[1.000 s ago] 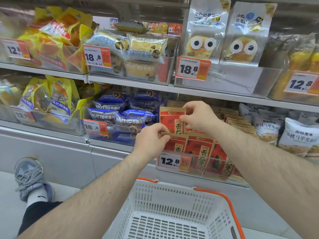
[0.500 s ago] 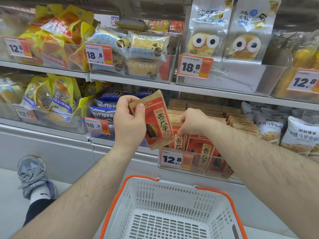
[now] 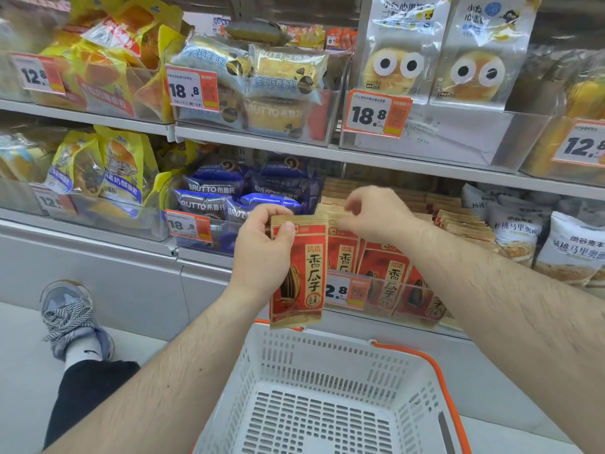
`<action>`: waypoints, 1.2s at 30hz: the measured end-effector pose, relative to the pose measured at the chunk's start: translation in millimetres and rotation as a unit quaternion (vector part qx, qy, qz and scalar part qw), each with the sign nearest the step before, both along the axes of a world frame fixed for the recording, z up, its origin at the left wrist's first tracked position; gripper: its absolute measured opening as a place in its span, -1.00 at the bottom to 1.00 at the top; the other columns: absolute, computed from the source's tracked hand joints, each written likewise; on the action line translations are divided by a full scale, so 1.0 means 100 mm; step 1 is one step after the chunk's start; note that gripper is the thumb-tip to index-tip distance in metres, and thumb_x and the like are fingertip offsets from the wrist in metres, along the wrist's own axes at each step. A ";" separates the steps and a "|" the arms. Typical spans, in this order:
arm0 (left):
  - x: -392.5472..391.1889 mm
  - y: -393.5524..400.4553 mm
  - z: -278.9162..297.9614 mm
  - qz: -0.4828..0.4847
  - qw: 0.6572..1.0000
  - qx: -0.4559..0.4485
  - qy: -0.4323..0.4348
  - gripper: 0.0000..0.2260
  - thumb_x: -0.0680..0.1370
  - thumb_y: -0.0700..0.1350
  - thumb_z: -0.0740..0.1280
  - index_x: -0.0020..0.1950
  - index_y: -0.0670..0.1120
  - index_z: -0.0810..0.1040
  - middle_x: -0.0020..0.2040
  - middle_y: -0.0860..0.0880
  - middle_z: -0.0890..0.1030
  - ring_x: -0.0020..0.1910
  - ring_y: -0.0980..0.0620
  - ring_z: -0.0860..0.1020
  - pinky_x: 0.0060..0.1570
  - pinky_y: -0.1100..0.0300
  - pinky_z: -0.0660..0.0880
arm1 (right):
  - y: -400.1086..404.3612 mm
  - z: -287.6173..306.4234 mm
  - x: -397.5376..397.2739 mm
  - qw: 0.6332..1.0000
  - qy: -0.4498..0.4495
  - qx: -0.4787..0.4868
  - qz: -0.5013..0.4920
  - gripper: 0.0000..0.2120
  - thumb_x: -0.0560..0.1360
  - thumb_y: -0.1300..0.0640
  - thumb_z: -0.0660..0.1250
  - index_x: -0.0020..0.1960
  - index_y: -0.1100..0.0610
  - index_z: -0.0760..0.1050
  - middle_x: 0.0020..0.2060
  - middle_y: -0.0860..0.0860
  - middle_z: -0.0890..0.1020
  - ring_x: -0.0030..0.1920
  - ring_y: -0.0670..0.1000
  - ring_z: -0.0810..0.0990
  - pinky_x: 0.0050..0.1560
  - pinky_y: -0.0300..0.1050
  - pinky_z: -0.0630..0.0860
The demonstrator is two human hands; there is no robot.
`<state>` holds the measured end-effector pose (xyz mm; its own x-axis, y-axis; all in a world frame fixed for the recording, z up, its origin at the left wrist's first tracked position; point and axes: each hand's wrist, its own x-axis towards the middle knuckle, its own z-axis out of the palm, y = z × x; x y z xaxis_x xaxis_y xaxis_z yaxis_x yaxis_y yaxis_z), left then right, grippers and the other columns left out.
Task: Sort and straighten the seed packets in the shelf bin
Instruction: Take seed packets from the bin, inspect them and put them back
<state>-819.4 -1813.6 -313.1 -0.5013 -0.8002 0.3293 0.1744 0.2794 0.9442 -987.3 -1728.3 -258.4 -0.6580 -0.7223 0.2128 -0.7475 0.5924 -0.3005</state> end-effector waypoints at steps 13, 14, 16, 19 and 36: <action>0.09 0.55 -0.68 -0.109 0.959 0.262 -0.007 -0.85 0.63 -0.34 0.26 -0.04 -0.12 0.53 -0.25 -0.05 0.66 -0.33 0.06 0.65 -0.37 0.20 0.58 | 0.70 -0.85 0.69 0.926 -0.296 -0.236 0.001 -0.77 0.48 0.01 0.46 0.04 0.02 0.46 -0.09 -0.01 0.58 -0.21 -0.11 0.51 -0.19 -0.22 0.46; 0.09 0.58 -0.71 -0.114 0.957 0.267 -0.012 -0.84 0.63 -0.34 0.26 -0.05 -0.11 0.53 -0.25 -0.05 0.66 -0.33 0.05 0.65 -0.37 0.19 0.57 | 0.73 -0.93 0.70 0.919 -0.329 -0.219 -0.007 -0.78 0.50 0.00 0.44 0.07 0.04 0.50 -0.09 -0.01 0.60 -0.20 -0.12 0.53 -0.22 -0.25 0.45; 0.07 0.64 -0.74 -0.119 0.952 0.281 -0.014 -0.83 0.62 -0.34 0.27 -0.04 -0.10 0.56 -0.22 -0.06 0.68 -0.31 0.03 0.66 -0.37 0.18 0.57 | 0.79 -1.03 0.72 0.903 -0.376 -0.209 -0.017 -0.84 0.55 0.04 0.39 -0.03 0.14 0.58 -0.23 0.00 0.65 -0.30 -0.11 0.56 -0.35 -0.28 0.44; 0.06 0.70 -0.78 -0.111 0.943 0.313 -0.002 -0.89 0.63 -0.28 0.29 0.03 -0.11 0.59 -0.12 -0.12 0.70 -0.25 -0.01 0.68 -0.32 0.15 0.60 | 0.85 -1.09 0.74 0.881 -0.413 -0.229 -0.034 -0.76 0.59 0.11 0.35 -0.23 0.17 0.55 -0.39 -0.02 0.63 -0.37 -0.08 0.58 -0.35 -0.21 0.46; 0.16 0.86 -0.85 -0.079 0.909 0.403 0.069 -0.86 0.63 -0.13 0.29 -0.07 -0.16 0.57 -0.21 -0.12 0.70 -0.27 -0.03 0.68 -0.28 0.06 0.64 | 0.93 -1.03 0.92 0.819 -0.481 -0.304 -0.075 -0.71 0.60 0.19 0.30 -0.29 0.23 0.49 -0.59 -0.03 0.44 -0.64 -0.14 0.33 -0.59 -0.31 0.23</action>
